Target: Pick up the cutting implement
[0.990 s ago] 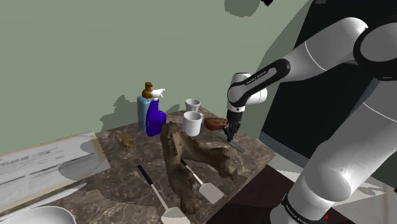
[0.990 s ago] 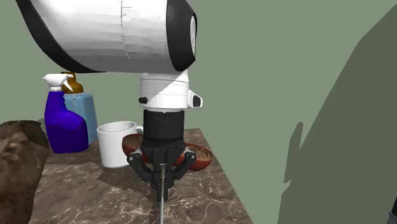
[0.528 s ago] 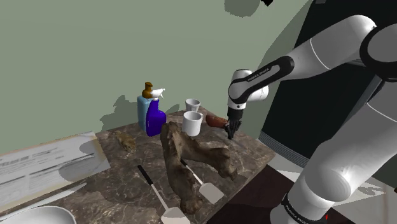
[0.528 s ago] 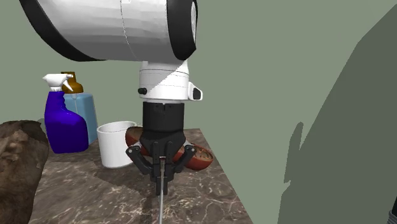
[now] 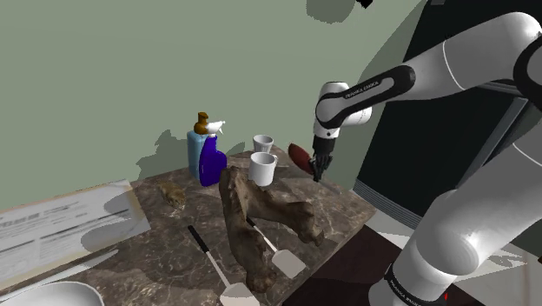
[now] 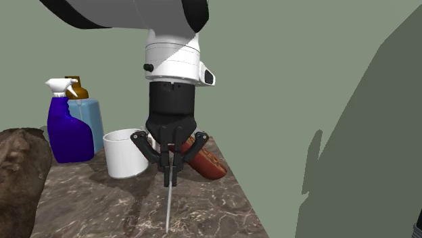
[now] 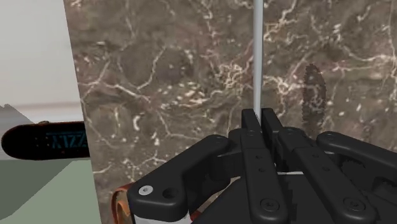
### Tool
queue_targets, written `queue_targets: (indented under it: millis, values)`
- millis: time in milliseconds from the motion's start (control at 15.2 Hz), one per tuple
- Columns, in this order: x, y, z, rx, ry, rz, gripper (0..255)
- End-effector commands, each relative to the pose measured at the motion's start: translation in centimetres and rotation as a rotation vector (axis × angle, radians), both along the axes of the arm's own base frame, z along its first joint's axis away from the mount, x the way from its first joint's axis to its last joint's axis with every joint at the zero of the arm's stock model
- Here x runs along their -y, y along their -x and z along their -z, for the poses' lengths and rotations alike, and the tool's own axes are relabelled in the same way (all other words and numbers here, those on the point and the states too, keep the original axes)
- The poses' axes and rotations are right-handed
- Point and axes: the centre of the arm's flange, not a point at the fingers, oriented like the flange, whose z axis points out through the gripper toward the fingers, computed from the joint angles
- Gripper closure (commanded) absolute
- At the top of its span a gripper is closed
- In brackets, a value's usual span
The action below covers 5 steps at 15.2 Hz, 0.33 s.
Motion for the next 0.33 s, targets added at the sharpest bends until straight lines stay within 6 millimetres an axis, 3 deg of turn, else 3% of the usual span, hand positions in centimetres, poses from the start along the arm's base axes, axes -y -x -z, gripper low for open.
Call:
queue_targets:
  millis: [0,264]
  values:
    - [0.1,0.0,-1.1,0.000,0.000,0.000,255]
    - [0.1,0.0,-2.3,0.000,0.000,0.000,255]
